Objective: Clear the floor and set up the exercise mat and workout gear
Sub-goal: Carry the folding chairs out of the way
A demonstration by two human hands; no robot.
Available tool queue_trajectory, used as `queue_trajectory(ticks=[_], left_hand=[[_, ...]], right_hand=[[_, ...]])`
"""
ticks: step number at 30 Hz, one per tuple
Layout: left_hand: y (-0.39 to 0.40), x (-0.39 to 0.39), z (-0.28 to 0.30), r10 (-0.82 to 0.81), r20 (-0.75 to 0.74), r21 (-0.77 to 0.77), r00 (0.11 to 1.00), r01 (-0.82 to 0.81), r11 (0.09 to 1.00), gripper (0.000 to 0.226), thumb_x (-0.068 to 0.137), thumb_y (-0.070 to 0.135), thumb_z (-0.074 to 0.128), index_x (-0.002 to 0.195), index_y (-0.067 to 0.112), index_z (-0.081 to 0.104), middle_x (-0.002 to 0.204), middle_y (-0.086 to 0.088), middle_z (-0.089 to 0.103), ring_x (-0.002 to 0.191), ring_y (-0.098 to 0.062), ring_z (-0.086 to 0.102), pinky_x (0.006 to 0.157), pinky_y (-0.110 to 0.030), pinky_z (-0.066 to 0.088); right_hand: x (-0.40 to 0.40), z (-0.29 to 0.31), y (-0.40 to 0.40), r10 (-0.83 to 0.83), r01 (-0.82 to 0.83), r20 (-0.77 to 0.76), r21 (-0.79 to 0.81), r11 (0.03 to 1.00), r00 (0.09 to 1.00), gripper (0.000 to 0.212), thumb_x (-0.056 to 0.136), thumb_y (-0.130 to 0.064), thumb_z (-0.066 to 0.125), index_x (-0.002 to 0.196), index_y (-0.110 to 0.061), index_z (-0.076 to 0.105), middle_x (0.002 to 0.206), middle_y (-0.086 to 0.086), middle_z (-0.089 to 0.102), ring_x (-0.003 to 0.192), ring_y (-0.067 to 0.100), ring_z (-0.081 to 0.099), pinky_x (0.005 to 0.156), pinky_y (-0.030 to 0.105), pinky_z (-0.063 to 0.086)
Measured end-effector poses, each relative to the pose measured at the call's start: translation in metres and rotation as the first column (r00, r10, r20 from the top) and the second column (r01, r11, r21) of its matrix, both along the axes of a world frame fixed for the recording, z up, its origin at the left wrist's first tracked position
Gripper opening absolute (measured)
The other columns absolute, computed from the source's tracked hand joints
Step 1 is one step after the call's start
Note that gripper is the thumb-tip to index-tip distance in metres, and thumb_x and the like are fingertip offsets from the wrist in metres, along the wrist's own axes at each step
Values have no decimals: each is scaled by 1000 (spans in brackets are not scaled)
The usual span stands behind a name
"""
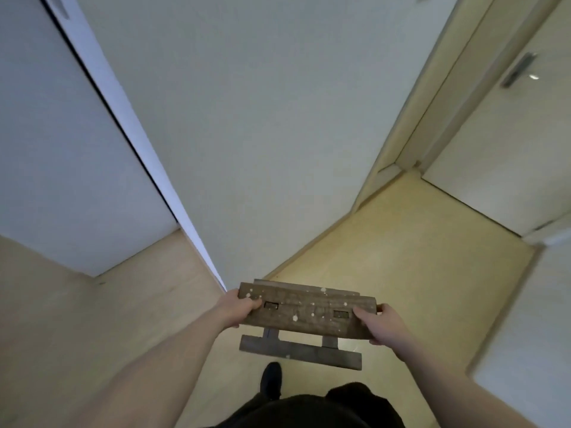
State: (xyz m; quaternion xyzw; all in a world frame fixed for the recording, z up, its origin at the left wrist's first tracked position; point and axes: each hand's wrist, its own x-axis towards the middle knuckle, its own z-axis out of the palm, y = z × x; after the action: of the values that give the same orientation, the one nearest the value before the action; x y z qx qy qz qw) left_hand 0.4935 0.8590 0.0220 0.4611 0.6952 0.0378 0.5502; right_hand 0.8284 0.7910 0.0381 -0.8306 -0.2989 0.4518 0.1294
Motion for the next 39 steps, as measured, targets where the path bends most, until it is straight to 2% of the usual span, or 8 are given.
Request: queue_trajectory(ticks=[3, 6, 9, 17, 24, 32, 35, 39], left_hand=[[34, 29, 2, -75, -4, 10, 997, 75, 997, 22, 94, 37, 65, 110, 26, 57, 112, 0, 61, 105, -22, 58, 75, -33, 51], [63, 57, 1, -125, -37, 17, 991, 126, 992, 25, 93, 37, 67, 112, 24, 58, 113, -1, 63, 104, -23, 59, 70, -31, 51], [88, 89, -3, -170, -47, 8, 984, 171, 985, 30, 92, 39, 67, 116, 22, 61, 110, 0, 65, 99, -21, 62, 64, -29, 49], [137, 190, -14, -136, -60, -25, 989, 135, 991, 33, 92, 40, 66, 118, 22, 61, 110, 1, 66, 99, -20, 63, 65, -30, 48], [159, 285, -18, -52, -45, -51, 998, 50, 997, 37, 92, 43, 66, 123, 24, 57, 112, 3, 65, 97, -19, 62, 62, -28, 46], [215, 361, -23, 0, -72, -71, 997, -5, 997, 50, 80, 51, 70, 122, 24, 62, 107, 3, 67, 92, -20, 65, 54, -25, 47], [252, 384, -34, -23, -78, -94, 997, 16, 995, 47, 85, 47, 69, 124, 24, 60, 109, 3, 66, 94, -21, 64, 54, -25, 48], [306, 418, -52, -41, -46, -127, 998, 35, 991, 33, 86, 46, 69, 114, 31, 59, 101, 8, 65, 88, -16, 64, 58, -26, 49]], right_hand=[[24, 1, 12, -74, 74, -8, 7, 997, 997, 55, 90, -45, 73, 124, -6, 53, 110, 11, 67, 93, 24, 66, 61, 35, 59], [49, 0, 25, -112, 112, -4, 6, 994, 994, 52, 89, -44, 73, 120, -7, 52, 103, 8, 67, 89, 24, 67, 66, 39, 62], [82, -4, 42, -138, 138, -14, -17, 990, 990, 53, 90, -45, 73, 121, -8, 52, 108, 9, 65, 91, 25, 66, 70, 40, 63], [189, -17, 101, -72, 71, -41, -30, 997, 997, 56, 90, -45, 72, 126, -6, 54, 113, 10, 66, 89, 21, 65, 59, 31, 58], [291, -24, 157, 30, -32, -48, -37, 999, 998, 55, 93, -45, 69, 130, -8, 52, 115, 8, 61, 100, 25, 63, 63, 30, 57], [376, -44, 239, 60, -63, -42, -66, 996, 997, 47, 89, -43, 73, 118, -11, 53, 118, 11, 65, 102, 28, 64, 77, 43, 63], [397, -48, 270, 67, -71, -44, -90, 993, 997, 44, 91, -44, 71, 115, -14, 50, 115, 8, 63, 103, 27, 63, 78, 41, 62], [424, -68, 310, 22, -28, -48, -137, 990, 999, 46, 91, -43, 73, 118, -13, 51, 114, 9, 63, 100, 27, 63, 73, 38, 61]])
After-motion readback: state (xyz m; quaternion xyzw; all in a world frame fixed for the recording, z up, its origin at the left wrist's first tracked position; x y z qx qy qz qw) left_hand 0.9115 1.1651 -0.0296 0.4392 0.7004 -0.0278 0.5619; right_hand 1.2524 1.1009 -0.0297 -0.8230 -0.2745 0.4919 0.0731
